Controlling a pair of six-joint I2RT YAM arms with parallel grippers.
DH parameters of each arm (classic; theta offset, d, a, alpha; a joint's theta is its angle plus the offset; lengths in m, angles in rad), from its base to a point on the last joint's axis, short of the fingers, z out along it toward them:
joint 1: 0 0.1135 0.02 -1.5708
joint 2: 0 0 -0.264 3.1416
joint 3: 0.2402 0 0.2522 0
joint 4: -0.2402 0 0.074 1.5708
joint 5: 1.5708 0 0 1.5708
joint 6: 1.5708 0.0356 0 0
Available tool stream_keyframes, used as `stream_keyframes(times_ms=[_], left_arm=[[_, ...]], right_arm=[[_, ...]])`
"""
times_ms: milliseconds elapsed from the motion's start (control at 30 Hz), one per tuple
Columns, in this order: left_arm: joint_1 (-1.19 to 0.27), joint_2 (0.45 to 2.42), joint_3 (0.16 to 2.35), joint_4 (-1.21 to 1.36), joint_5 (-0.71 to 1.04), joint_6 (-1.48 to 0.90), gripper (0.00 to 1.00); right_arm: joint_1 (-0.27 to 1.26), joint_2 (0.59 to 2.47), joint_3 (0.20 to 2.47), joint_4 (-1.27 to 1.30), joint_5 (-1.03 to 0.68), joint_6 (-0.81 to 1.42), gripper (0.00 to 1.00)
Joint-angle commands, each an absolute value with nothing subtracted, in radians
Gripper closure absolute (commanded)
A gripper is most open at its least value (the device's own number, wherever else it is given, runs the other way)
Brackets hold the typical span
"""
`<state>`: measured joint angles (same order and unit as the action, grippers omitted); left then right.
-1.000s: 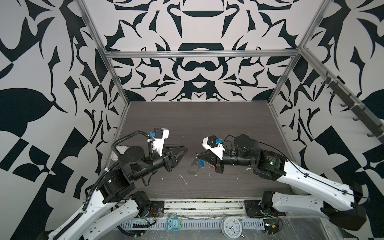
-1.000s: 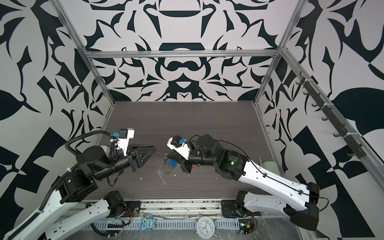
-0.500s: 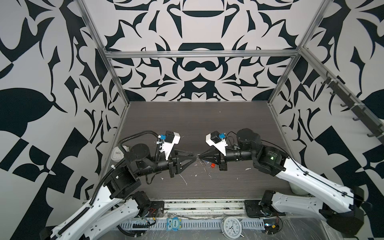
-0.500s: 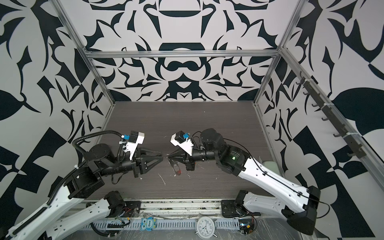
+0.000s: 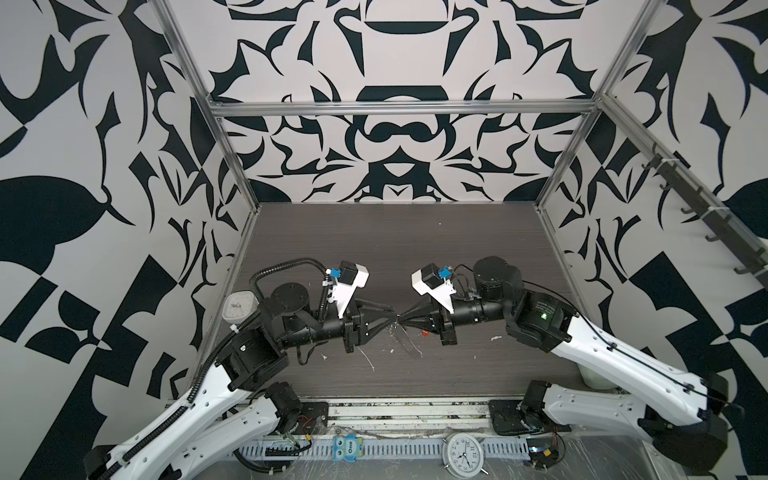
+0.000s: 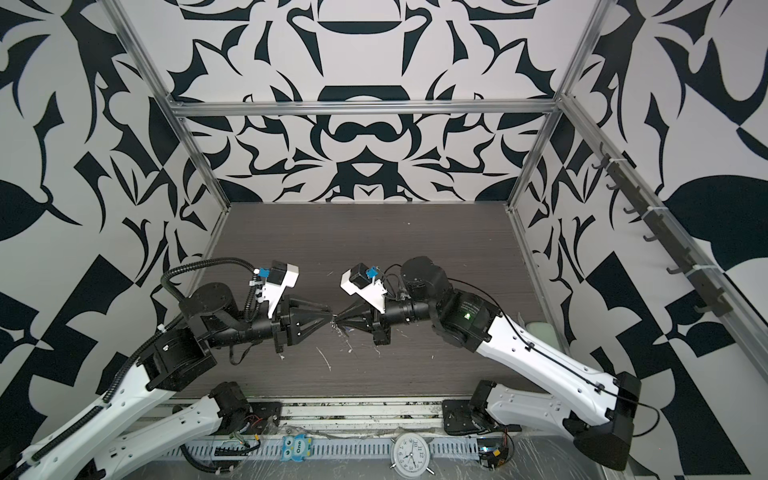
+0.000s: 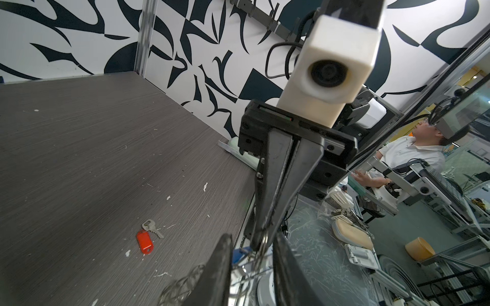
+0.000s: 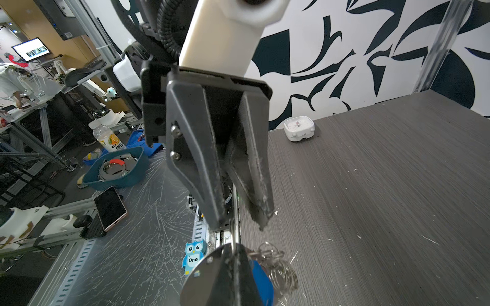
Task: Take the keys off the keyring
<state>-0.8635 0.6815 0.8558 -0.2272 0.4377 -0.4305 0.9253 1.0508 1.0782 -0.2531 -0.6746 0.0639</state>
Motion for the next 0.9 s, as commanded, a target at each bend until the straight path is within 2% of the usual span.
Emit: stream_keyframes(times_ms=[0, 167, 367, 567, 667, 700, 867], left_arm=[[-0.862, 0.677, 0.856, -0.217, 0.46, -0.42, 0.71], [-0.862, 0.676, 0.853, -0.216, 0.461, -0.42, 0.78], [-0.864, 0.687, 0.851, -0.214, 0.472, -0.419, 0.8], [-0.872, 0.69, 0.844, -0.202, 0.471, -0.413, 0.91], [-0.873, 0.686, 0.844, -0.202, 0.46, -0.404, 1.0], [-0.873, 0.679, 0.843, -0.202, 0.453, -0.398, 1.0], [-0.873, 0.638, 0.825, -0.176, 0.444, -0.389, 1.0]], right_arm=[[0.921, 1.046, 1.108, -0.175, -0.695, 0.083, 1.0], [0.919, 1.048, 1.108, -0.169, -0.693, 0.093, 1.0], [0.919, 1.055, 1.098, -0.15, -0.692, 0.107, 1.0], [0.92, 1.061, 1.095, -0.139, -0.688, 0.127, 1.0], [0.919, 1.058, 1.095, -0.134, -0.675, 0.136, 1.0], [0.92, 1.053, 1.093, -0.133, -0.667, 0.139, 1.0], [0.92, 0.985, 1.063, -0.121, -0.563, 0.147, 0.67]])
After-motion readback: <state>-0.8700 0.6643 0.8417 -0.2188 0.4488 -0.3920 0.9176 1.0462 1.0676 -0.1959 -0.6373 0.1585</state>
